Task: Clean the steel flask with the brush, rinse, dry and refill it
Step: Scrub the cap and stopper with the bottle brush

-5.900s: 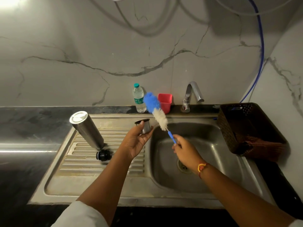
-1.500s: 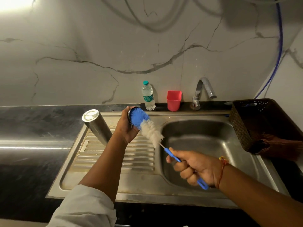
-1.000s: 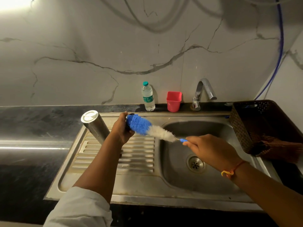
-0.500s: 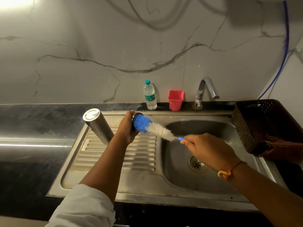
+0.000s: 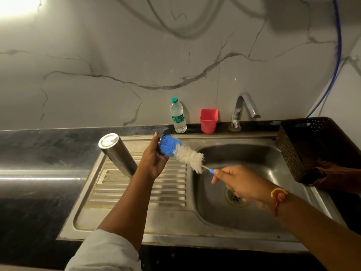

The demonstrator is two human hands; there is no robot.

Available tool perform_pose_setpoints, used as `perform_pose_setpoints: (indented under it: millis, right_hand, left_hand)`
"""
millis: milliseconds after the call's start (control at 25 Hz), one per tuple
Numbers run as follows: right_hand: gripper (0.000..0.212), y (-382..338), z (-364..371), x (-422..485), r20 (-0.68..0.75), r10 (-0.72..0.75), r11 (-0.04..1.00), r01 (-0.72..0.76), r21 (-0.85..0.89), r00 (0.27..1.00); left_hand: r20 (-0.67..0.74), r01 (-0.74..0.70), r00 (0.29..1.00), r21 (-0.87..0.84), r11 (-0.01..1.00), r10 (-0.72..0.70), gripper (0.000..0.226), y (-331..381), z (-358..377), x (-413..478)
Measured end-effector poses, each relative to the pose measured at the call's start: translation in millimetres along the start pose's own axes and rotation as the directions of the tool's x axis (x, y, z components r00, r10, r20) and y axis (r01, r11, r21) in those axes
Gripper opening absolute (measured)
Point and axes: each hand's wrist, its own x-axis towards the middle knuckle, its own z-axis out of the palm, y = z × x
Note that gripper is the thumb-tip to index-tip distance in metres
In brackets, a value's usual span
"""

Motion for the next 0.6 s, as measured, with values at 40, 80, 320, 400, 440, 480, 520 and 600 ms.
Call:
perform_pose_setpoints:
  millis: [40,80,320,400,440,480,520,600]
  right_hand:
    - [0.039,-0.8,-0.1,-2.8,0.056,0.077,0.993,-0.081,0.087,0.995]
    - [0.041,-2.4,-0.3,-5.8,0.115,0.132,0.979,-0.147,0.138,0.985]
    - [0.039,-4.6,0.4,-11.2,0.33,0.25,0.839,-0.374,0.394,0.91]
    - [0.039,-5.1,2.5,-10.2,0.377,0.275,0.771,-0.437,0.463,0.884]
    - [0.038,-4.6,3.8,-9.9,0.39,0.284,0.744,-0.458,0.486,0.876]
    - [0.038,-3.9,5.0,-9.8,0.392,0.289,0.737,-0.464,0.492,0.873]
    - [0.039,-3.5,6.6,-9.9,0.378,0.292,0.752,-0.456,0.477,0.878]
    - [0.04,-3.3,9.9,-9.7,0.311,0.283,0.831,-0.393,0.392,0.908]
  left_hand:
    - [-0.002,-0.006,1.0,-0.013,1.0,0.006,0.063,-1.6,-0.6,0.3]
    - [0.001,-0.014,1.0,-0.032,0.999,0.014,0.058,-1.5,-0.7,0.4]
    - [0.047,-0.047,0.997,-0.202,0.978,0.057,0.024,1.4,1.3,6.5]
    - [0.031,-0.078,0.996,-0.238,0.968,0.088,0.033,0.9,5.3,6.2]
    - [0.027,-0.083,0.995,-0.256,0.963,0.093,0.033,0.5,9.3,4.3]
    - [0.025,-0.088,0.995,-0.266,0.96,0.099,0.032,-0.5,12.0,3.3]
    - [0.01,-0.092,0.995,-0.257,0.962,0.098,0.031,-0.5,14.1,2.9]
    - [-0.005,-0.066,0.998,-0.195,0.979,0.066,0.038,2.1,19.7,2.6]
